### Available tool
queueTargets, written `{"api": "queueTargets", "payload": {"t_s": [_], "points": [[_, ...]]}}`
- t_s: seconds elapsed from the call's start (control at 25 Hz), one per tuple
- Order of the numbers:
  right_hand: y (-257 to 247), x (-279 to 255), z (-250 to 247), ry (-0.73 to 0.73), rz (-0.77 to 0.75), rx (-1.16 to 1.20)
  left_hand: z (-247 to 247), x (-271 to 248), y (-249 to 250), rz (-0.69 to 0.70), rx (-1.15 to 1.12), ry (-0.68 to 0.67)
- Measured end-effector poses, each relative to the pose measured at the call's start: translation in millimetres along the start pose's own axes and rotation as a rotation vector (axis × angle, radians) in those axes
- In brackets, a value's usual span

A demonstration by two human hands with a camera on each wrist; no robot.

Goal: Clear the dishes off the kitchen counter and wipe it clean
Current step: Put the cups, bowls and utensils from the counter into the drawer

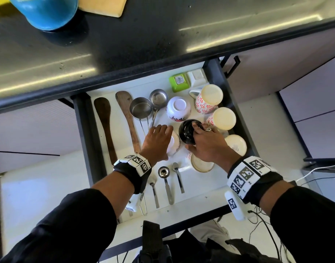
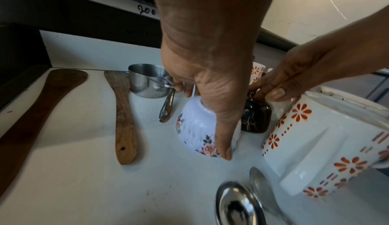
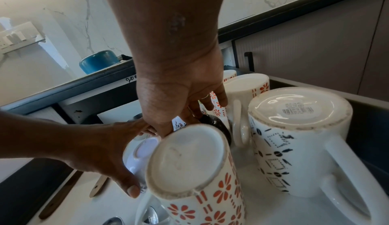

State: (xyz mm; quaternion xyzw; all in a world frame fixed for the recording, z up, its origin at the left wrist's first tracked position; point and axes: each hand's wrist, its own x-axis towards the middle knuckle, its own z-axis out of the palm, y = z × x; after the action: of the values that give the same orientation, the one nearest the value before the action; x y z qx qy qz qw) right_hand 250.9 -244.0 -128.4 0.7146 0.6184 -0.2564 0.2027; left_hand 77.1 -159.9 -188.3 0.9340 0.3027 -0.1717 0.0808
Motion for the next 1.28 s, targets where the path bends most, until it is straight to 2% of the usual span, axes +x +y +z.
{"api": "queueTargets", "payload": {"t_s": [0.08,0.2,0.32,0.44,0.56,0.68,0.84,1.04,1.16,1.28], "points": [[-1.2,-3.5,-3.6,0.1,-0.022,0.084,-12.8,-3.2,-2.3,0.014,-0.063,0.011],[-0.5,-9.1,-22.6,0.334,-0.08,0.265,-47.1,-6.4,-7.7,0.01,-0.154,0.114],[7.7,-15.1,-62.6,0.573,-0.1,0.423,-100.6,-3.5,-15.4,-0.026,-0.213,0.328],[22.1,-21.0,-106.3,0.82,-0.141,0.485,-159.4,4.4,-22.4,-0.051,-0.351,0.537],[42.1,-22.2,-140.8,0.94,-0.119,0.532,-206.5,15.9,-24.4,-0.052,-0.42,0.686],[67.2,-29.3,-164.1,1.035,-0.081,0.553,-243.4,27.0,-19.8,-0.053,-0.438,0.696],[104.8,-37.8,-174.6,1.015,-0.015,0.601,-263.9,43.2,-9.0,-0.025,-0.408,0.642],[192.6,-31.0,-209.6,0.952,0.128,0.615,-280.2,81.0,2.8,-0.054,-0.419,0.593],[244.9,-1.1,-237.2,0.88,0.148,0.541,-295.3,108.5,2.0,-0.127,-0.362,0.501],[280.2,57.3,-265.4,0.699,0.09,0.522,-314.3,149.2,-4.9,-0.236,-0.247,0.393]]}}
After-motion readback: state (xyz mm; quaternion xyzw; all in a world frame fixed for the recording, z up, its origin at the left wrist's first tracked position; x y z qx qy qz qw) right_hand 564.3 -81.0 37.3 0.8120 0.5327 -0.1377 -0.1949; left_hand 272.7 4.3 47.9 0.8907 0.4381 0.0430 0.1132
